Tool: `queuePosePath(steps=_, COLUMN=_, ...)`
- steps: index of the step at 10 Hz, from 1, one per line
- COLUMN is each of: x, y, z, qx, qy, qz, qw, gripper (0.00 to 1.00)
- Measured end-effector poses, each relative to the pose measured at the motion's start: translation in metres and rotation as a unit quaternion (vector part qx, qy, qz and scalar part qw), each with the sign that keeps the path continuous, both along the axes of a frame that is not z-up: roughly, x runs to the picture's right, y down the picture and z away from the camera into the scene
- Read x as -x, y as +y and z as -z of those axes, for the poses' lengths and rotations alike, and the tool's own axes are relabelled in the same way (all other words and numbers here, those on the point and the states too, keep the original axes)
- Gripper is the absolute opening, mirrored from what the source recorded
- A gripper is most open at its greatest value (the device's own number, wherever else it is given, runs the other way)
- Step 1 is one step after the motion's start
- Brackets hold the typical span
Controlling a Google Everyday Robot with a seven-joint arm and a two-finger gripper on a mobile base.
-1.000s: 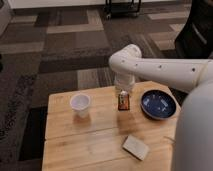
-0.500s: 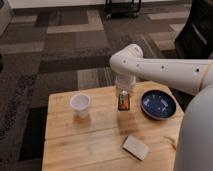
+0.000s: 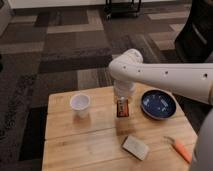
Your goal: Place the eraser on the white sponge
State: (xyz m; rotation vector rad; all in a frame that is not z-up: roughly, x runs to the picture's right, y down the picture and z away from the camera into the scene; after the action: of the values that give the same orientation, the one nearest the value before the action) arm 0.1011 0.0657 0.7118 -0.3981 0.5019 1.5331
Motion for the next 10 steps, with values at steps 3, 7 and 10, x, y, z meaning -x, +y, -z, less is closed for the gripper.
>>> queuePosePath(steps=3, x=-0.019, y=0.038, z=0.025, qx=0.006, qy=0.006, qz=-0.007, qw=0.9999, gripper=0.0)
queuePosePath(steps=7, x=-0.03, y=0.099, z=0.035, qx=0.036, qy=-0.026, qz=0.009, qw=0.999, gripper=0.0)
queuePosePath(steps=10, x=-0.049, y=0.132, z=0.041, qx=0.057, qy=-0.045, qz=0.072, qw=0.9948, gripper=0.0)
